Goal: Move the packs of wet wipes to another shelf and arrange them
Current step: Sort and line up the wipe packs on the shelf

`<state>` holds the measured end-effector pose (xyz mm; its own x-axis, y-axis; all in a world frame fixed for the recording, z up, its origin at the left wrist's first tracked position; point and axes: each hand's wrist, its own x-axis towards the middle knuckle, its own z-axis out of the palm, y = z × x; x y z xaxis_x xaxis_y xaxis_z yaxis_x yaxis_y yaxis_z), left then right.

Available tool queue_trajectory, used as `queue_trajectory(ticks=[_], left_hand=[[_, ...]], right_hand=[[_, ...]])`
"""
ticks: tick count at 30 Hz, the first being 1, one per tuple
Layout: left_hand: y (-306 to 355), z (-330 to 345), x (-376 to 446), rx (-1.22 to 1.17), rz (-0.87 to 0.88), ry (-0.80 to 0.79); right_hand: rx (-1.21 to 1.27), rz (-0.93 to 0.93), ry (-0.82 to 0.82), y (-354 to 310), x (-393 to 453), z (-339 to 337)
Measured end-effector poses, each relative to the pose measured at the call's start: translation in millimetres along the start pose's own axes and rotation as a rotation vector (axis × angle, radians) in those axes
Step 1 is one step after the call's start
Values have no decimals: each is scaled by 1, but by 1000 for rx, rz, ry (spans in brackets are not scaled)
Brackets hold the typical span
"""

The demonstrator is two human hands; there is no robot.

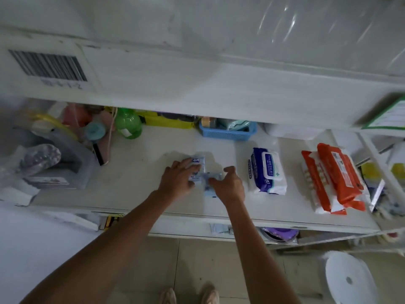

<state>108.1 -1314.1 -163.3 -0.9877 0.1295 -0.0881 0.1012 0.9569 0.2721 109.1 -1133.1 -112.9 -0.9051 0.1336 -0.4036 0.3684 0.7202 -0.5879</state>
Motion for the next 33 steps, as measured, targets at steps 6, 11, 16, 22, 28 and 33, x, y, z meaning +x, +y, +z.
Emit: queue_trajectory(ticks=[6, 11, 16, 22, 28, 33], left_hand=[[-3, 4, -5, 54, 54, 69], [-12, -14, -7, 48, -64, -4], [-35, -30, -12, -437, -367, 42], [32, -37, 3, -480, -142, 311], [55, 22, -2, -382, -19, 255], [42, 29, -3, -421, -3, 260]], right_hand=[[-41, -57, 81, -18, 19, 2], [-43, -45, 99, -9, 20, 32], [-26, -87, 92, -7, 22, 35], [249, -34, 103, 8, 29, 24], [256, -33, -5, 15, 41, 16], [68, -77, 36, 20, 39, 29]])
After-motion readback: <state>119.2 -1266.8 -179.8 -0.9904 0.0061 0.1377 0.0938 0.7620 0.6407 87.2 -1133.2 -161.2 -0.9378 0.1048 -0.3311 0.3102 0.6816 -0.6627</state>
